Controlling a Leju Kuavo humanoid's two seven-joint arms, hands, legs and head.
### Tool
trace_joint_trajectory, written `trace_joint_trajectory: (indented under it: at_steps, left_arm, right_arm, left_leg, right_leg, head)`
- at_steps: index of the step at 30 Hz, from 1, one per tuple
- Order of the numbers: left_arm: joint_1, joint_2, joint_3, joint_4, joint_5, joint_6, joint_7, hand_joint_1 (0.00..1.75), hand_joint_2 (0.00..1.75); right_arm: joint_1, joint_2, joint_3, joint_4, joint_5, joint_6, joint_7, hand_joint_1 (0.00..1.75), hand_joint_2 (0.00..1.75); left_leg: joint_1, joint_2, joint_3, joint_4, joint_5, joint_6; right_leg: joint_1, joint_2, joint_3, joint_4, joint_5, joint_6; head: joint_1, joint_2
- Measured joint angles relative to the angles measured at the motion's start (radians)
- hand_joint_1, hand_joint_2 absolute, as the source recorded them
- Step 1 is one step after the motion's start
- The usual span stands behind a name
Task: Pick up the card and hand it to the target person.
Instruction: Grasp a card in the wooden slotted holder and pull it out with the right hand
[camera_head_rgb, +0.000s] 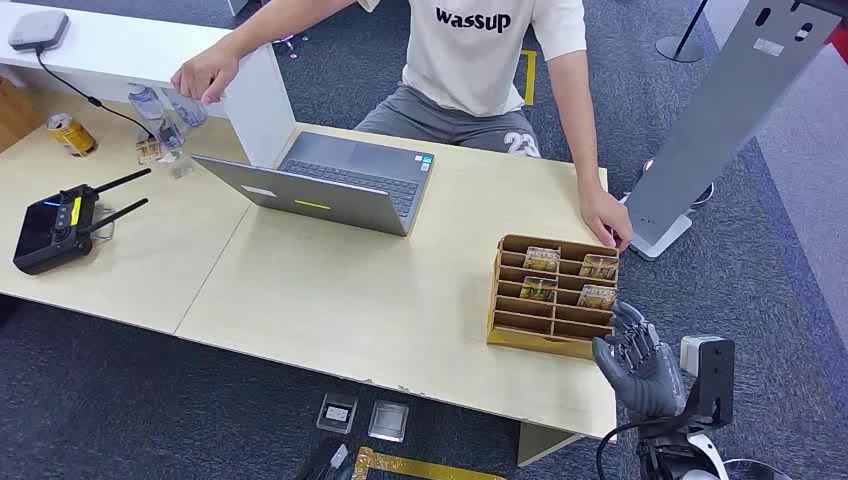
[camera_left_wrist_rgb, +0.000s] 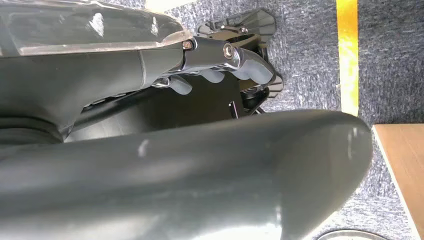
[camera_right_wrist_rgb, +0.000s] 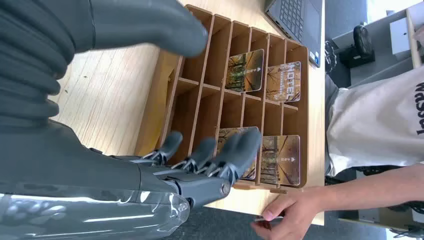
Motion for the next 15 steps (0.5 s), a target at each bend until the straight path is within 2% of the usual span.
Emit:
trace_joint_trajectory:
  at_steps: [2,4,6,8,11,13,15]
  left_arm:
    - [0.0,0.0,0.0,0.0,0.0,0.0,0.0,0.0,0.0]
    - [0.0,0.0,0.0,0.0,0.0,0.0,-0.001,0.0,0.0]
    - [0.0,0.0,0.0,0.0,0.0,0.0,-0.002,0.0,0.0]
    - [0.0,0.0,0.0,0.0,0.0,0.0,-0.002,0.0,0.0]
    - [0.0,0.0,0.0,0.0,0.0,0.0,-0.002,0.0,0.0]
    - [0.0,0.0,0.0,0.0,-0.002,0.0,-0.004,0.0,0.0]
    - [0.0,0.0,0.0,0.0,-0.006,-0.001,-0.006,0.0,0.0]
  right_arm:
    - [-0.001,0.0,0.0,0.0,0.016,-0.011,0.007,1.68,1.75]
    - [-0.003,-0.001,0.002,-0.006,0.112,-0.067,0.062,1.64,1.75]
    - [-0.008,-0.009,0.009,-0.027,0.349,-0.158,0.2,1.59,1.75]
    - [-0.015,-0.023,0.02,-0.063,0.644,-0.212,0.36,1.49,1.75]
    - [-0.021,-0.038,0.031,-0.129,0.993,-0.182,0.527,1.43,1.75]
    - [-0.026,-0.04,0.034,-0.179,1.159,-0.128,0.588,1.4,1.75]
    - [-0.037,-0.04,0.037,-0.225,1.269,-0.079,0.624,1.36,1.75]
  left_leg:
    - [0.0,0.0,0.0,0.0,0.0,0.0]
    - [0.0,0.0,0.0,0.0,0.0,0.0]
    - [0.0,0.0,0.0,0.0,0.0,0.0]
    - [0.0,0.0,0.0,0.0,0.0,0.0]
    - [0.0,0.0,0.0,0.0,0.0,0.0]
    - [0.0,0.0,0.0,0.0,0.0,0.0]
    - [0.0,0.0,0.0,0.0,0.0,0.0]
  right_leg:
    - [0.0,0.0,0.0,0.0,0.0,0.0]
    - [0.0,0.0,0.0,0.0,0.0,0.0]
    - [0.0,0.0,0.0,0.0,0.0,0.0]
    - [0.0,0.0,0.0,0.0,0.0,0.0]
    - [0.0,0.0,0.0,0.0,0.0,0.0]
    - [0.0,0.0,0.0,0.0,0.0,0.0]
    - [0.0,0.0,0.0,0.0,0.0,0.0]
  head:
    - [0.0,0.0]
    - [0.0,0.0]
    - [0.0,0.0]
    - [0.0,0.0]
    - [0.0,0.0]
    - [0.0,0.0]
    - [0.0,0.0]
